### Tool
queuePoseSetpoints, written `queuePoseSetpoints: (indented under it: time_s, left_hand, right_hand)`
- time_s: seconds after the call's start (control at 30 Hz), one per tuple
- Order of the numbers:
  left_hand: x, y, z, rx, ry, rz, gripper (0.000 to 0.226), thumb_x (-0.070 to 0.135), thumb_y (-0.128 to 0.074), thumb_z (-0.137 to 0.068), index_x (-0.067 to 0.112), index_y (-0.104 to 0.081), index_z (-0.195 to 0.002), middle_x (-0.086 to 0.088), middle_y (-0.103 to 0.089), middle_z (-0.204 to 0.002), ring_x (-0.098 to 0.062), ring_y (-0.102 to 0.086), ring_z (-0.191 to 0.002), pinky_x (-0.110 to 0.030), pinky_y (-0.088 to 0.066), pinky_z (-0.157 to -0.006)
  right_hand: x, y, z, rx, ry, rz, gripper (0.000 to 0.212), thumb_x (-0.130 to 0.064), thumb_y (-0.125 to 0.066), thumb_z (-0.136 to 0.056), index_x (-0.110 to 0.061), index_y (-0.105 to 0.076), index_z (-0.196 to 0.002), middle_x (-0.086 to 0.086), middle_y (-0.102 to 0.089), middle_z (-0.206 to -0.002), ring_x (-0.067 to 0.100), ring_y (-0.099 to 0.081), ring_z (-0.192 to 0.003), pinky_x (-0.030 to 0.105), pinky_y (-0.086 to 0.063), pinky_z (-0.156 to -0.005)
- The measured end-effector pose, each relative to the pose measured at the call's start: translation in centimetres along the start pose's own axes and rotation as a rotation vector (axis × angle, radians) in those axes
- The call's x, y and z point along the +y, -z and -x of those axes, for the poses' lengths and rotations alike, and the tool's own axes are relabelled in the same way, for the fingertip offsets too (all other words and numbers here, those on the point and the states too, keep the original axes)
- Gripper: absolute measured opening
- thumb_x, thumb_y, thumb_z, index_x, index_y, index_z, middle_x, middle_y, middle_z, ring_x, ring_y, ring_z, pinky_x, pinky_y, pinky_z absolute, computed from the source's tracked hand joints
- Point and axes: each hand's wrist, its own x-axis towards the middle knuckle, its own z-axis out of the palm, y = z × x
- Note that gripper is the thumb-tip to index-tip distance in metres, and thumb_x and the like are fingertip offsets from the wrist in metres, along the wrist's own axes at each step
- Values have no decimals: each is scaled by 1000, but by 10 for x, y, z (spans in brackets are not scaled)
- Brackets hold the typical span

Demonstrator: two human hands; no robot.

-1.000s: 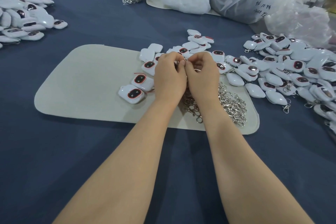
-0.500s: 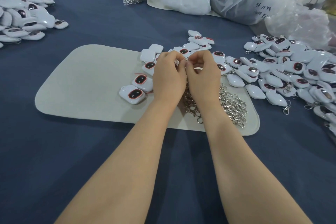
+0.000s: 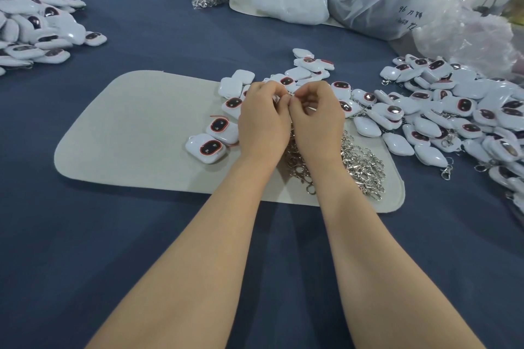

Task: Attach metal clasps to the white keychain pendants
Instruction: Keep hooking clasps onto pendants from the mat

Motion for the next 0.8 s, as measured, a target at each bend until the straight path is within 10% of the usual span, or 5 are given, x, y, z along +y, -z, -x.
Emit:
queuePoseSetpoints:
  time_s: [0.8]
  left_hand:
    - [-2,-1,0,7,-7,-24,11,9,-50,-93,9,-61,-93,-2,-57,-104,-9,-43,-85,-17,-29,-69]
  right_hand:
    - [-1,0,0,-11,0,24,15,-1,-60,-82,-15,-55,-83,-15,-54,-72,-10,-50,-64,5,-39,-64]
